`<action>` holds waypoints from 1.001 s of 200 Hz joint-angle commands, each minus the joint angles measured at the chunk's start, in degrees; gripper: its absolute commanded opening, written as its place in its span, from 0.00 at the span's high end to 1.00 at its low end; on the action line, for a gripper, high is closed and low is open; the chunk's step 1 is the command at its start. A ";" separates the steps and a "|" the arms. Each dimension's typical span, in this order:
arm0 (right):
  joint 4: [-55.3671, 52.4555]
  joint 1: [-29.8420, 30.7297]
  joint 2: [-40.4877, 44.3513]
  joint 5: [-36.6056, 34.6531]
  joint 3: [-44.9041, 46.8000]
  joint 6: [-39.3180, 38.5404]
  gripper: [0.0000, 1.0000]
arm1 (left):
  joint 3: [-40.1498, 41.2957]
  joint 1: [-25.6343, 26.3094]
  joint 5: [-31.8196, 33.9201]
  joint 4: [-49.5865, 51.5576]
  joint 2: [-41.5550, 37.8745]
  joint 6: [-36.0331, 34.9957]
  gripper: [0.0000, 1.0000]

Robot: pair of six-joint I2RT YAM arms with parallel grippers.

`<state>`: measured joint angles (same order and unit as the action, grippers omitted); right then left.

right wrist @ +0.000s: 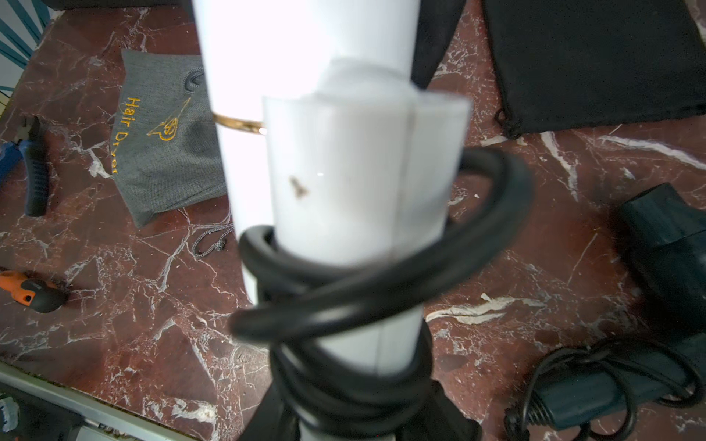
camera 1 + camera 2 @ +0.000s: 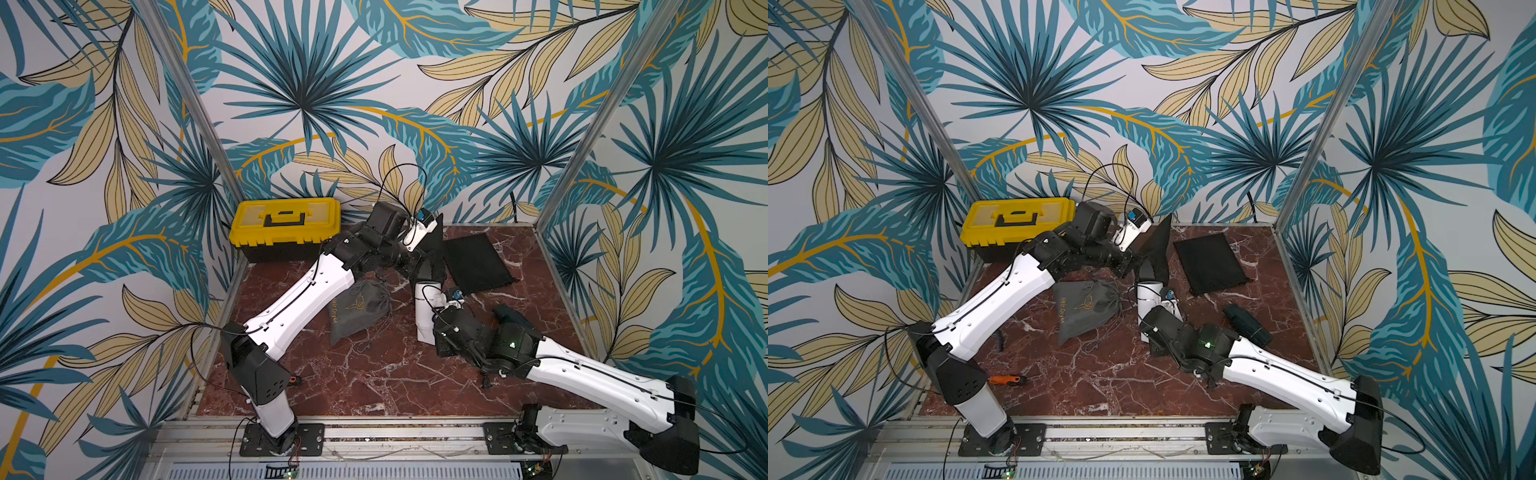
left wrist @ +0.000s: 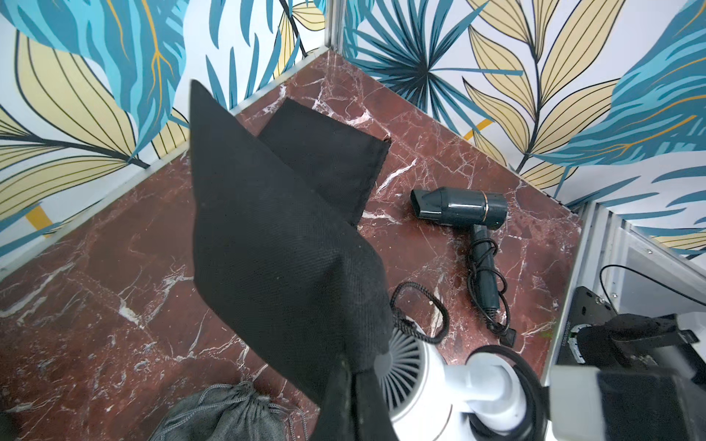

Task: Pack away hair dryers
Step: Place the hair dryer in the drawstring bag.

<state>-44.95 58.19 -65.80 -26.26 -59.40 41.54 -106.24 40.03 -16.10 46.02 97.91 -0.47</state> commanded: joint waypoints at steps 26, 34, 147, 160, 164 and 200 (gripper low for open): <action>-5.76 -0.21 -0.78 -7.01 -4.83 -0.17 1.00 | 3.26 1.64 -0.42 -0.21 -0.57 -0.60 1.00; -5.81 -0.23 -0.52 -6.89 -4.88 -0.92 1.00 | 3.41 1.69 -0.47 -0.26 -0.52 -0.45 1.00; -12.20 1.76 -8.39 -2.18 -12.64 -8.66 1.00 | 3.36 1.83 -0.99 -0.86 1.40 0.78 1.00; -11.76 1.91 -8.72 -0.64 -13.37 -10.27 1.00 | 3.54 1.81 -1.00 -0.92 1.41 0.76 1.00; -11.66 1.92 -8.89 -0.14 -13.46 -10.75 1.00 | 3.57 1.81 -1.09 -0.99 1.42 0.77 1.00; -10.87 1.93 -10.64 4.49 -13.58 -13.43 1.00 | 4.10 1.98 -1.92 -1.38 0.96 0.91 1.00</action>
<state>-56.97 59.72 -75.46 -24.49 -72.14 31.05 -103.42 41.60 -16.82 46.02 99.07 0.08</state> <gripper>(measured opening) 0.343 0.048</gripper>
